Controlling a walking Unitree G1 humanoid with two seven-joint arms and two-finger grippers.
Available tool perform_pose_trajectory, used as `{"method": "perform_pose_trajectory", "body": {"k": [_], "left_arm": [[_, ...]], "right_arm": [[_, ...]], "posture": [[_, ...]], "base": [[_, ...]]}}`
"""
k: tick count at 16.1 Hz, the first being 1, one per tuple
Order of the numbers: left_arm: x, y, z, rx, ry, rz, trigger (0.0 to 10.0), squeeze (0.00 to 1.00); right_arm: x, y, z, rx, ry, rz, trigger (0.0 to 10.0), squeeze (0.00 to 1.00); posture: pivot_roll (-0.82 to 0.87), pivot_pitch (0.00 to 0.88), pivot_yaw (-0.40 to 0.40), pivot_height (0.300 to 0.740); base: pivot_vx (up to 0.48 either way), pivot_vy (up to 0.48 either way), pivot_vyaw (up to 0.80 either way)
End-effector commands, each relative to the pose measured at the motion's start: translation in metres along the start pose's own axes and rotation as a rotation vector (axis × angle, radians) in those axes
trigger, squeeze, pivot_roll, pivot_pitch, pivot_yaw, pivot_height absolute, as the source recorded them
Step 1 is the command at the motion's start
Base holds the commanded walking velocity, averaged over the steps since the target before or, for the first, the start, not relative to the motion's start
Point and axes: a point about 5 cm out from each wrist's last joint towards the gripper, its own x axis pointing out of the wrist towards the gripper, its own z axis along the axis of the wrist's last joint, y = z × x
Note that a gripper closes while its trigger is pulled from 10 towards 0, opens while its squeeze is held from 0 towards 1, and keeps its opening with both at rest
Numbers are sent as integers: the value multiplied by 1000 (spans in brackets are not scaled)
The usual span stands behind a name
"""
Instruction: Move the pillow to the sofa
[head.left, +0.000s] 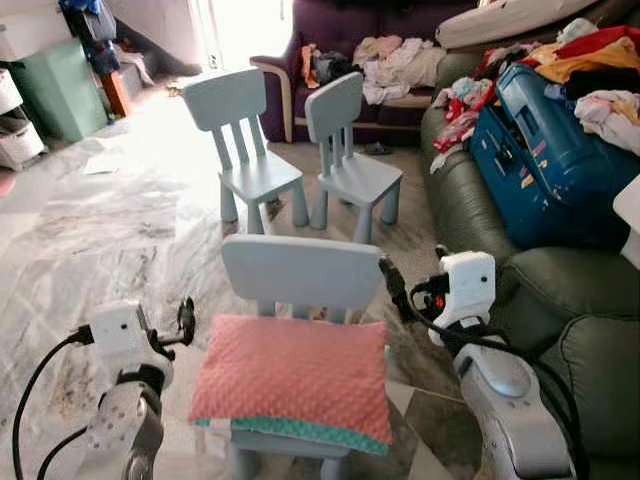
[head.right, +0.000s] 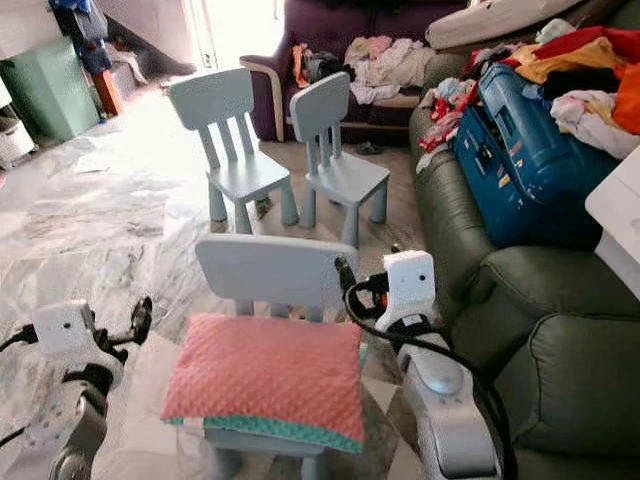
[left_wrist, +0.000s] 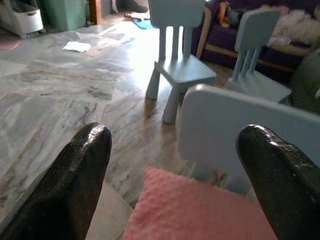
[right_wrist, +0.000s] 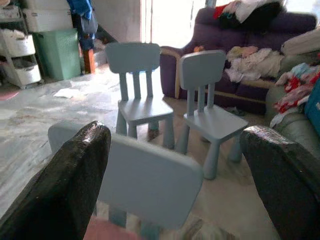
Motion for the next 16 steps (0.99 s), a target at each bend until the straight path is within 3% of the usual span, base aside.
{"method": "perform_pose_trajectory", "body": {"k": [1, 4, 8, 16], "left_arm": [[-7, 3, -1, 40, 2, -20, 10000, 0], [-18, 8, -11, 67, 48, -48, 10000, 0], [-23, 1, -10, 84, 58, -109, 10000, 0], [-36, 3, -10, 104, 83, -138, 10000, 0]], "right_arm": [[-9, -3, -3, 1, 24, -4, 10000, 0], [-24, -6, -14, 13, 87, -7, 10000, 0], [-35, -7, -20, 27, 129, -7, 10000, 0], [-46, -2, -23, 44, 172, 10, 10000, 0]], "posture": [[-73, 69, -18, 740], [-73, 91, -13, 740], [-64, 117, -12, 740], [-51, 159, -4, 740]], "base": [[0, 0, 0], [0, 0, 0], [0, 0, 0], [0, 0, 0]]}}
